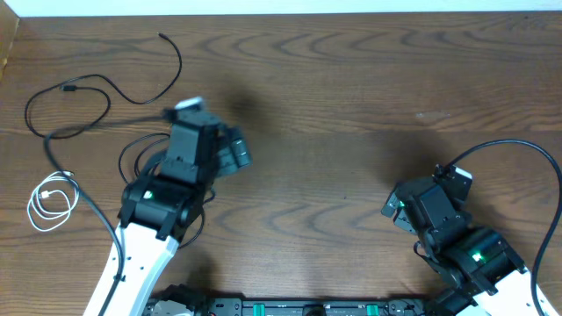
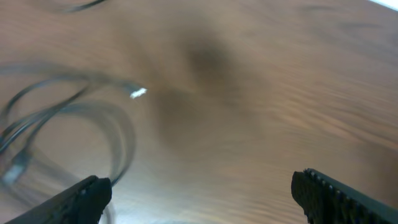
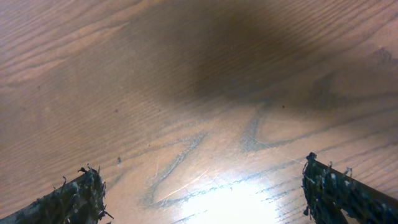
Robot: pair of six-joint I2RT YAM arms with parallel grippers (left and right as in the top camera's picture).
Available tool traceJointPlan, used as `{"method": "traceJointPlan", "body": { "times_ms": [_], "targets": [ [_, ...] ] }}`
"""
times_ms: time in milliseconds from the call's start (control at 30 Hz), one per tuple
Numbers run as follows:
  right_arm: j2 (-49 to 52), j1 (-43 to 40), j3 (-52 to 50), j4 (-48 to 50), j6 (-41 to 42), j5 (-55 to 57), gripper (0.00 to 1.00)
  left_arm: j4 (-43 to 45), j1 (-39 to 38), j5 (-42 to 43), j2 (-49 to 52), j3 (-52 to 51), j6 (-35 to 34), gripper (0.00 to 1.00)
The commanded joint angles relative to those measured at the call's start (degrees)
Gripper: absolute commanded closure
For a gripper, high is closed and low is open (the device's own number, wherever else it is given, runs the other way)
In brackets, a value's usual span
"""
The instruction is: Untangle cables
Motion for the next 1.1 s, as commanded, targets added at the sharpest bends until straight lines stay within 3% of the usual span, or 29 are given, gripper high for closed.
{"method": "traceJointPlan", "body": {
  "times_ms": [0, 200, 300, 333, 400, 433, 567, 633, 767, 1067],
  "targets": [
    [1.25, -0.33, 0.15, 1.16, 0.57, 0.5, 0.01, -1.95, 3.39, -3.98, 0.02, -3.32, -8.63, 0.02],
    [4.42, -0.33, 0.15, 3.61, 0.59, -2.4, 0.01, -8.44, 3.85, -4.9, 1.01, -7.15, -32.02, 0.02],
    [6.08, -0.33, 0.15, 3.52, 0.57, -3.98, 0.01, -8.46, 3.85, -4.22, 1.01, -11.98, -39.08, 0.02],
    [6.71, -0.31, 0.15, 3.43, 0.57, -3.98, 0.01, -8.41, 3.85, -4.24, 1.01, -13.75, -40.63, 0.07],
    [7.89, -0.28, 0.15, 3.45, 0.55, -3.91, 0.01, -7.41, 3.85, -4.22, 1.05, -17.53, -42.88, 0.48],
    [8.44, -0.28, 0.15, 3.52, 0.57, -3.91, 0.01, -6.36, 3.85, -4.22, 1.09, -19.04, -42.88, 0.6],
    [10.47, -0.28, 0.15, 4.57, 0.55, -3.93, 0.01, -1.44, 3.85, -4.52, 1.11, -23.61, -42.86, 0.74],
    [11.23, -0.28, 0.15, 4.94, 0.57, -3.93, 0.01, 1.03, 4.09, -4.79, 1.29, -25.9, -43.39, 0.9],
    [11.76, -0.28, 0.15, 4.7, 0.57, -4.0, 0.01, 4.9, 6.03, -5.11, 3.02, -29.66, -46.1, 0.92],
    [11.8, -0.28, 0.15, 4.72, 0.57, -3.98, 0.01, 16.33, 12.02, -5.55, 12.85, -31.89, -44.02, 0.92]
  ]
}}
